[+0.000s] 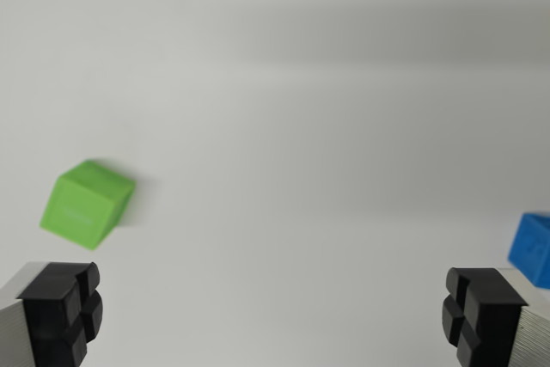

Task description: Stack cube

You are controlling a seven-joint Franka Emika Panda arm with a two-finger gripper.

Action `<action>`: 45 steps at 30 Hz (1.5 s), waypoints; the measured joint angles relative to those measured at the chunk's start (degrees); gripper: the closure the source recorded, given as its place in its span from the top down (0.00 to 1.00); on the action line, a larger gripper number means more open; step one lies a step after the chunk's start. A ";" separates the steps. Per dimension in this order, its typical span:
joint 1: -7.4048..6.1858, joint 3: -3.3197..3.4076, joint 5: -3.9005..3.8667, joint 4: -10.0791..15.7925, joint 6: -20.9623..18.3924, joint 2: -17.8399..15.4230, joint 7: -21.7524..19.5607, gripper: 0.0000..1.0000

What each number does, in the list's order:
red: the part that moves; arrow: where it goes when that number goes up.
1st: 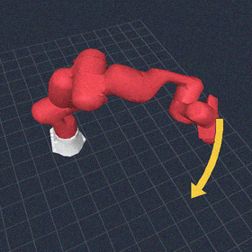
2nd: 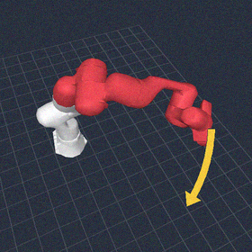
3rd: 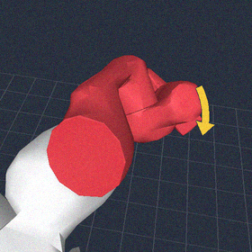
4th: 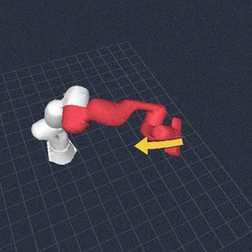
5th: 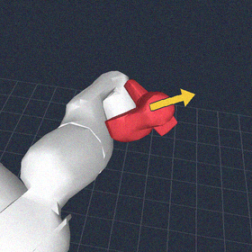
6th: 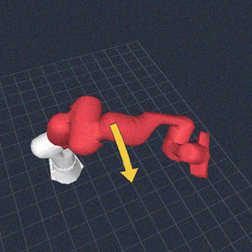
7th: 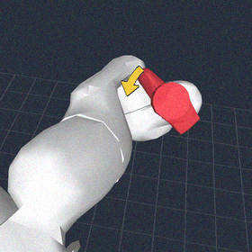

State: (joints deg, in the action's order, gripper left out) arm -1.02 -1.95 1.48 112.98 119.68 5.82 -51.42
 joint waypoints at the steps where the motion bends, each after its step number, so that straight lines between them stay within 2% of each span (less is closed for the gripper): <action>1: -0.14 -0.03 -0.01 0.24 0.24 -0.02 -0.36 1.00; 20: -2.95 -0.88 -0.38 5.39 5.12 -0.17 -8.57 1.00; 39: -6.80 -2.06 -1.06 10.68 11.27 0.84 -19.73 1.00; 45: -8.39 -2.48 -1.40 12.23 13.66 1.81 -24.26 1.00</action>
State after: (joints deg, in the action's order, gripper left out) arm -9.41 -4.43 0.07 125.21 133.34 7.64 -75.68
